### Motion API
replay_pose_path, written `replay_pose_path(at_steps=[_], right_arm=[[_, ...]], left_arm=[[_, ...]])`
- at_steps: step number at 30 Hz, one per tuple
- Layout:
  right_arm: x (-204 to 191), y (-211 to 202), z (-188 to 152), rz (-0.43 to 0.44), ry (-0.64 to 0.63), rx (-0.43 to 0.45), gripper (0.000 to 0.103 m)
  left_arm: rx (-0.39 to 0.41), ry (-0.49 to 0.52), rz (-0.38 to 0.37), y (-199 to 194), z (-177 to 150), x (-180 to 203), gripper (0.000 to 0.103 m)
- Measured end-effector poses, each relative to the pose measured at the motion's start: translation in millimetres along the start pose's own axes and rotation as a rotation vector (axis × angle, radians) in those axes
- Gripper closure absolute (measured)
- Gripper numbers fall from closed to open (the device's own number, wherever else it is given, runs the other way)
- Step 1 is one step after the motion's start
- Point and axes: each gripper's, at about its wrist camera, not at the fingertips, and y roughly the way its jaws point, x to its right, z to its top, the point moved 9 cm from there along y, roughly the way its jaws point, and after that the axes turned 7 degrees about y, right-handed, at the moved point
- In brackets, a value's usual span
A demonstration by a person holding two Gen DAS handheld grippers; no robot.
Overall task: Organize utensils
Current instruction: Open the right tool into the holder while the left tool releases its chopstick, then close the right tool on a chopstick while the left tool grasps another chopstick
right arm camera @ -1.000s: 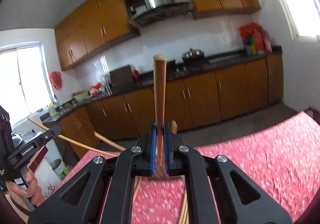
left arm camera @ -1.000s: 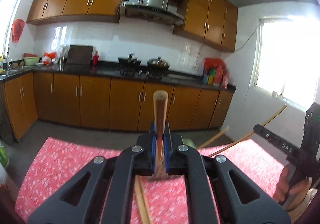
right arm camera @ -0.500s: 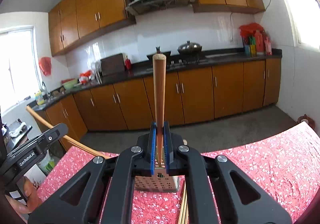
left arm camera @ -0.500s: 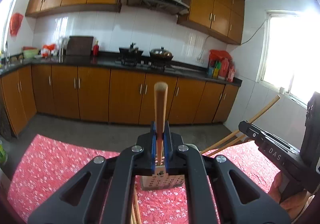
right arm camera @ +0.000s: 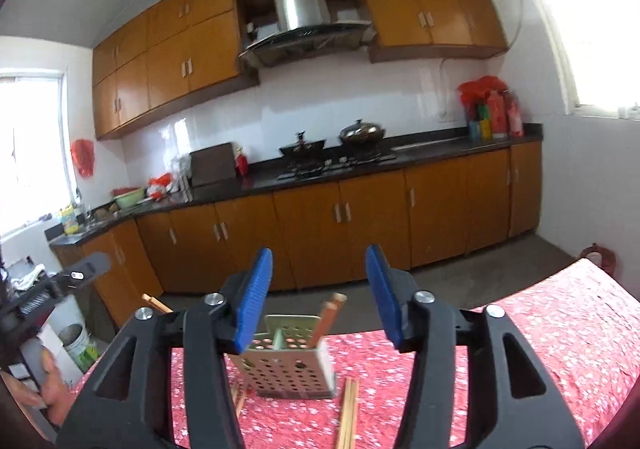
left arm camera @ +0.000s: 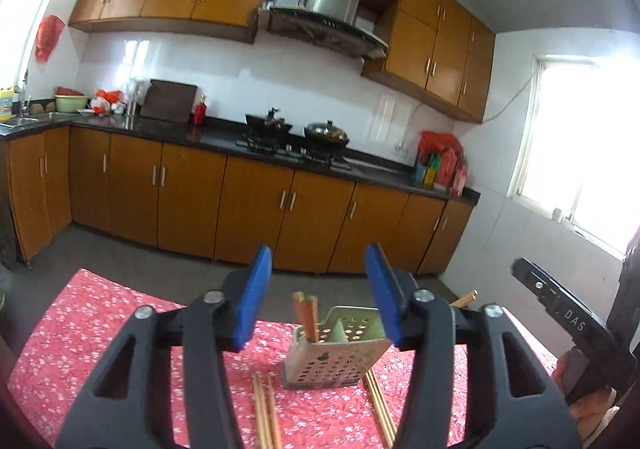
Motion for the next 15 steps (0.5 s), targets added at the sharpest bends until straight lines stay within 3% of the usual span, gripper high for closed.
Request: replay_pose_path(at_steps=[3, 5, 9, 11, 13, 15], right_arm=[[26.0, -9.5, -14.8, -0.079, -0.013, -0.013, 0.051], [45.5, -6.9, -35.7, -0.133, -0.028, -0.063, 0.051], [85.6, 15.9, -106.8, -0.199, 0.004, -0.266, 0.051], [93.6, 27.4, -143.5, -0.199, 0.015, -0.370, 0.058], [90.1, 34.7, -175.2, -0.180, 0.021, -0.459, 0.074], [83.3, 41.2, -207.1, -0.145, 0.034, -0.550, 0.084]], left_arm=[[-0.002, 0.033, 0.074, -23.1, -17.1, -19.2, 0.037], [-0.046, 0.062, 0.143, -28.3, -42.2, -38.2, 0.035], [-0.204, 0.054, 0.236, -17.1, -109.8, -79.5, 0.034], [-0.284, 0.033, 0.254, -9.0, -143.8, -94.0, 0.034], [-0.343, 0.024, 0.257, -5.1, -172.3, -100.2, 0.034], [-0.397, 0.018, 0.248, -0.4, -198.5, -100.0, 0.034]])
